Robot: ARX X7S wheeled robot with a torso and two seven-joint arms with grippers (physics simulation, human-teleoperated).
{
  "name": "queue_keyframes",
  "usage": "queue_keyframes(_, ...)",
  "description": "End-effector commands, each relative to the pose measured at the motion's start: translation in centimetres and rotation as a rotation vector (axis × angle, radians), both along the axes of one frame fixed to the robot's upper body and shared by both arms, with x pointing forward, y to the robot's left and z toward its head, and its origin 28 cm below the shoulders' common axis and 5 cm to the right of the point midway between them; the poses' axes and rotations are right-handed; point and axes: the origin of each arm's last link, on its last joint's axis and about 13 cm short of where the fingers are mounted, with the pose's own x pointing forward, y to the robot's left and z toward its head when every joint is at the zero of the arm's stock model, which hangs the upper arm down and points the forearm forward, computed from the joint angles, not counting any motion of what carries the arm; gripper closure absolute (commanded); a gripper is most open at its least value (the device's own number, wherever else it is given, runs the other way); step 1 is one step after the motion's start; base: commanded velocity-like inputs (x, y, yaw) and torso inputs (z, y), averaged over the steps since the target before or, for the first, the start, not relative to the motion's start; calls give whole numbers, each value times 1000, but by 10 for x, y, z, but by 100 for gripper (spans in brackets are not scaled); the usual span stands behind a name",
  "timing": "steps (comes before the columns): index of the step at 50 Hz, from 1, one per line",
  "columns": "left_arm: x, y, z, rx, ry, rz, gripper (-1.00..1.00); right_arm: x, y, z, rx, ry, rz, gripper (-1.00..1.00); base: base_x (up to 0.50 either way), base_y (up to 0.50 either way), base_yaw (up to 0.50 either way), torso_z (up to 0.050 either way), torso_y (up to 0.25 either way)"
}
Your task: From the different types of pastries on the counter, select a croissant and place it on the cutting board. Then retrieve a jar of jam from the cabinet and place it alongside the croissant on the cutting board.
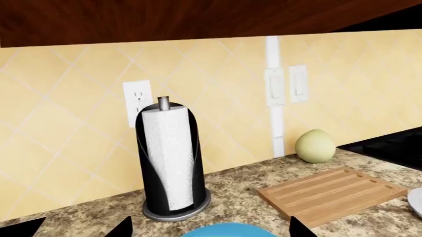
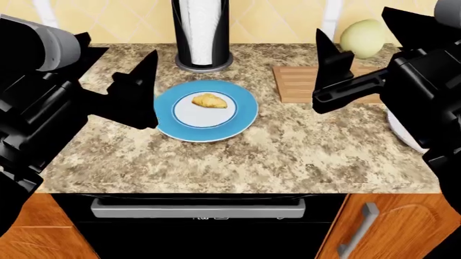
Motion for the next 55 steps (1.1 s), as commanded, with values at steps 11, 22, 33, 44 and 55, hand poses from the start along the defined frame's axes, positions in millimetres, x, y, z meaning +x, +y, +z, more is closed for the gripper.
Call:
queue_keyframes(11,-8,2,13,23,-37,3,-100,-4,-1,12,-30,-24,-6,-100,425,55,0,0,0)
queue_keyframes(22,-9,3,13,23,-38,2,-100,-4,-3,13,-33,-20,-7,-100,423,48,0,0,1)
queue_keyframes(33,-25,14,28,1,-4,4,-100,33,0,28,-40,154,229,-100,0,0,0,0,0)
queue_keyframes(44,-42,26,42,-45,57,-5,-100,79,2,27,-148,344,439,-100,0,0,0,0,0)
queue_keyframes(55,-56,29,45,-25,129,-41,-100,117,14,4,-234,458,532,-100,0,0,0,0,0)
